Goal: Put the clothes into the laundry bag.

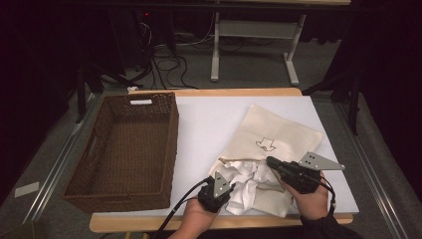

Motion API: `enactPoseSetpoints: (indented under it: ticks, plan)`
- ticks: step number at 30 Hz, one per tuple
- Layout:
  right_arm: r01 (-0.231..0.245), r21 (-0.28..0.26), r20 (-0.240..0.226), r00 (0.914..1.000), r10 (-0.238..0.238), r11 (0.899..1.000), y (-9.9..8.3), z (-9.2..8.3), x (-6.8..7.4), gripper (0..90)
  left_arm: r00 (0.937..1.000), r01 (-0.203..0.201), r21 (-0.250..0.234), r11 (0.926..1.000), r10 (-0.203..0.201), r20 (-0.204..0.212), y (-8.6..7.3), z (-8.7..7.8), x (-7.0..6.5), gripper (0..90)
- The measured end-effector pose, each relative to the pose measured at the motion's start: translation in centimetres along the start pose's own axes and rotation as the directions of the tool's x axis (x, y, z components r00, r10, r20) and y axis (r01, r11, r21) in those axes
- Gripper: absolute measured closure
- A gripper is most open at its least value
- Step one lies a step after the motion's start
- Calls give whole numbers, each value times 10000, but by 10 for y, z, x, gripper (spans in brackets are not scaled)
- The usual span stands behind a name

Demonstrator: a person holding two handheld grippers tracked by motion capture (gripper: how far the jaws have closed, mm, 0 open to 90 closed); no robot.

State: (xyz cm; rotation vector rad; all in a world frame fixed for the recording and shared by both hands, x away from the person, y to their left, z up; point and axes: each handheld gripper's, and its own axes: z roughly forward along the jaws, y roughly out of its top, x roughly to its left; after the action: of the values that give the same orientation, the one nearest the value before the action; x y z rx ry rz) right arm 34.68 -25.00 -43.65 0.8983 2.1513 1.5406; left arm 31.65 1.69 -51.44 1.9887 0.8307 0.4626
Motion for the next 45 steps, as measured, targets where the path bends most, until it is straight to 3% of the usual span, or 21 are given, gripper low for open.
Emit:
enactPoseSetpoints:
  ticks: [10,22,24,32,36,40,45]
  plan:
    - [-25,-18,-7,10000,25,10000,0,0,0,885,9978,487,-1182,9918,-536,-379,22,17,-4,866]
    - [-13,-85,-21,10000,13,10000,0,-1,-2,886,9954,502,-1685,9844,-631,-725,48,54,-11,862]
    - [-59,-57,-12,10000,59,10000,0,-1,-2,885,9961,456,-1708,9842,-576,-663,47,53,-11,831]
    - [29,-30,-25,10000,-29,10000,0,0,-1,885,9982,259,-1782,9837,-352,-493,38,23,-8,492]
    - [52,-21,-14,10000,-52,10000,0,0,0,885,9987,157,-1862,9824,-246,-456,35,7,-9,388]
    - [27,-21,4,10000,-27,10000,0,0,0,885,9993,314,-2051,9782,-349,-133,32,-6,-11,353]
    - [1,13,-22,10000,-1,10000,-1,0,0,885,9984,272,-1328,9908,-204,525,24,-5,-18,250]
